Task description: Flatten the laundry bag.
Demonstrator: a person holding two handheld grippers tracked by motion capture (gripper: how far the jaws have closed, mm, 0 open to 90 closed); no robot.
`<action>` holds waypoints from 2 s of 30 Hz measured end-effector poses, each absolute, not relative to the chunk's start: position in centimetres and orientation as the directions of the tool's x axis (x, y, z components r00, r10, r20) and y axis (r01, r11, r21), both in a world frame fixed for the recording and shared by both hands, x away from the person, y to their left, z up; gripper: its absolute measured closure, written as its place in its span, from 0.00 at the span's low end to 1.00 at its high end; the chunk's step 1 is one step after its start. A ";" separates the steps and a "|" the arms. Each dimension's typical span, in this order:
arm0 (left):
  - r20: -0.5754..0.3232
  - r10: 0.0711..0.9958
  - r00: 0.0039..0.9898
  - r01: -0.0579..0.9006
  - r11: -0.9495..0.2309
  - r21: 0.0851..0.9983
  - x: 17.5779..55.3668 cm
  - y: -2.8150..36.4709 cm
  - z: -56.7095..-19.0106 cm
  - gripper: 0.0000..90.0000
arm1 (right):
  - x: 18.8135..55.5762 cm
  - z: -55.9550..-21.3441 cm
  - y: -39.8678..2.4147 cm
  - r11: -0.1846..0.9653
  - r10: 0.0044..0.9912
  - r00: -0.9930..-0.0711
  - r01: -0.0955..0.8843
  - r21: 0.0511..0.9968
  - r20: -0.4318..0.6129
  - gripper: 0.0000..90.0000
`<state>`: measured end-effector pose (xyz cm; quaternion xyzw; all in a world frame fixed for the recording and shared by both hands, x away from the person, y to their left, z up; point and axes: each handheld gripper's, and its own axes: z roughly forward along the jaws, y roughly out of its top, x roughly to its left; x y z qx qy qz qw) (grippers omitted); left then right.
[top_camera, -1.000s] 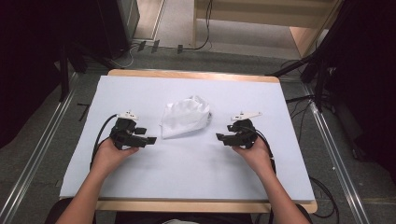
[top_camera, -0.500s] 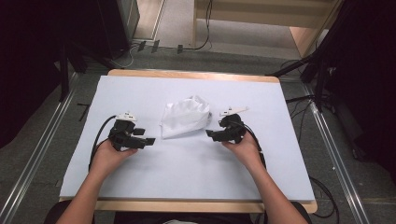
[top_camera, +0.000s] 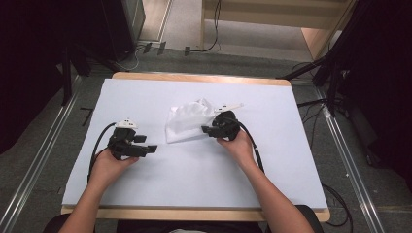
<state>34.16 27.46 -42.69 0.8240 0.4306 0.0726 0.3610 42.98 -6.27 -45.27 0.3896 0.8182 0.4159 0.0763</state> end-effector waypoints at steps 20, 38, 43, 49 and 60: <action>-0.204 0.719 0.665 0.610 -0.365 0.704 33.8 26.5 -41.0 0.40 | 38.1 -37.9 -6.5 0.359 0.581 -0.762 0.556 0.750 0.286 1.00; -0.122 0.707 0.697 0.581 -0.457 0.673 35.5 21.5 -43.1 0.52 | 39.3 -40.9 -0.6 0.452 0.521 -0.806 0.540 0.710 0.281 0.94; -0.115 0.720 0.684 0.622 -0.494 0.608 36.2 21.2 -44.4 0.87 | 39.4 -41.1 -1.5 0.461 0.517 -0.812 0.531 0.711 0.272 0.78; -0.171 0.726 0.666 0.656 -0.462 0.597 36.6 21.8 -44.7 1.00 | 39.5 -40.8 -4.9 0.430 0.565 -0.790 0.528 0.732 0.238 0.72; -0.253 0.715 0.651 0.687 -0.414 0.597 37.1 22.6 -45.2 1.00 | 42.9 -43.0 -9.5 0.340 0.713 -0.667 0.600 0.725 0.217 0.56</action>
